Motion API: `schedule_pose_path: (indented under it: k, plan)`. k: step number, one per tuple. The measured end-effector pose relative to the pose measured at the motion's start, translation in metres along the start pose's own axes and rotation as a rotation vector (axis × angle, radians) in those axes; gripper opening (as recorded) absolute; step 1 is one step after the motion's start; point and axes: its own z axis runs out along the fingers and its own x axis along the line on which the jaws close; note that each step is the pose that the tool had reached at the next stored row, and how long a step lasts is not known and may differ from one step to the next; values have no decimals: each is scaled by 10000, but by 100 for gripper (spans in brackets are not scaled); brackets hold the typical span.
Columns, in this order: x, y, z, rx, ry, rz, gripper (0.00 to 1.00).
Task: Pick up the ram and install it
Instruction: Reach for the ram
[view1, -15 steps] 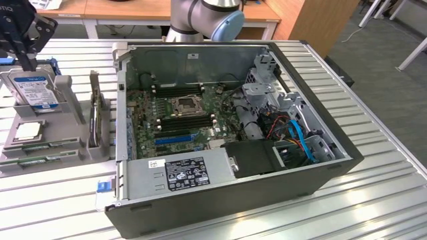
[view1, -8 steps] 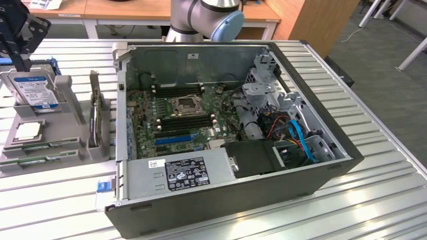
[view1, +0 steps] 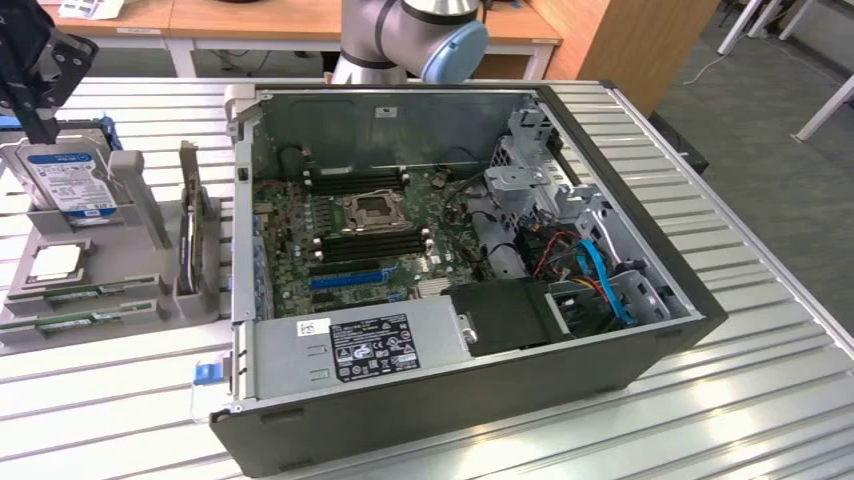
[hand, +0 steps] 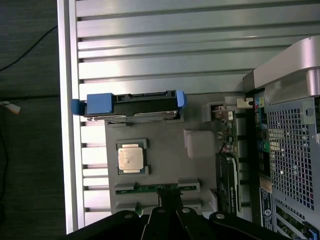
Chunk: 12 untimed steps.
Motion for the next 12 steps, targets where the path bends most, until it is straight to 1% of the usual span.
schedule_pose_path:
  k: [3, 4, 5, 8, 9, 12]
  plan:
    - [0, 0, 0, 0, 0, 0, 10]
    - [1, 0, -1, 0, -15, 0, 10]
    - [3, 0, 0, -4, -51, 0, 10]
    - [6, -1, 0, -13, -192, -14, 10]
    - [6, -1, 0, -16, -224, -19, 10]
    - [6, 0, 1, -18, -236, -20, 10]
